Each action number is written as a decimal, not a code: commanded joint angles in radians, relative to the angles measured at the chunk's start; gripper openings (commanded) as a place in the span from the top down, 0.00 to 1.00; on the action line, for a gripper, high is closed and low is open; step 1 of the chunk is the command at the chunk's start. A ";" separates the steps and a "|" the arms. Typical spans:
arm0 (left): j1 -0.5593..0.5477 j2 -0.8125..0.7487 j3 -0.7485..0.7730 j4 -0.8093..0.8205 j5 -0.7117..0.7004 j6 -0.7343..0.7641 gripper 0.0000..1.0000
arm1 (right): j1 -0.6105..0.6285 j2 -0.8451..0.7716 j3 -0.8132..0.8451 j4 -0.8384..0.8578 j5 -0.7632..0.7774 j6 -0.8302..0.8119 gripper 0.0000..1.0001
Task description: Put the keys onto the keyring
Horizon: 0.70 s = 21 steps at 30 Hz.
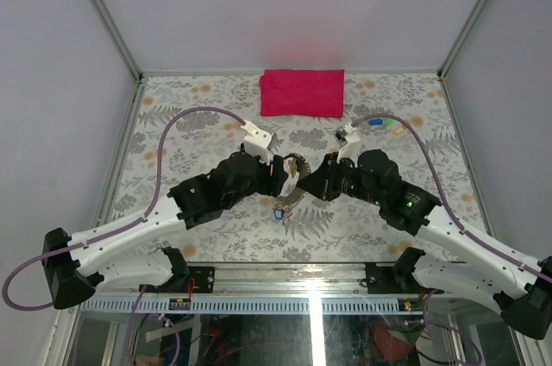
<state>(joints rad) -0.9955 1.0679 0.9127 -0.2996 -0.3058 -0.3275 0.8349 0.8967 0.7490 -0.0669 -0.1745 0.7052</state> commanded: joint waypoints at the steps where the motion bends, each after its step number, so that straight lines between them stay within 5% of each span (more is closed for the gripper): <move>1: -0.016 0.009 0.035 0.120 -0.070 0.055 0.43 | 0.023 -0.013 0.104 -0.108 0.109 -0.027 1.00; 21: -0.020 0.029 0.059 0.172 -0.023 0.084 0.66 | 0.041 0.010 0.155 -0.078 0.020 0.062 1.00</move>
<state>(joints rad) -1.0138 1.0885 0.9352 -0.2089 -0.3237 -0.2695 0.8642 0.9077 0.8505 -0.2241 -0.1078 0.7391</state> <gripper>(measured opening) 0.360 0.133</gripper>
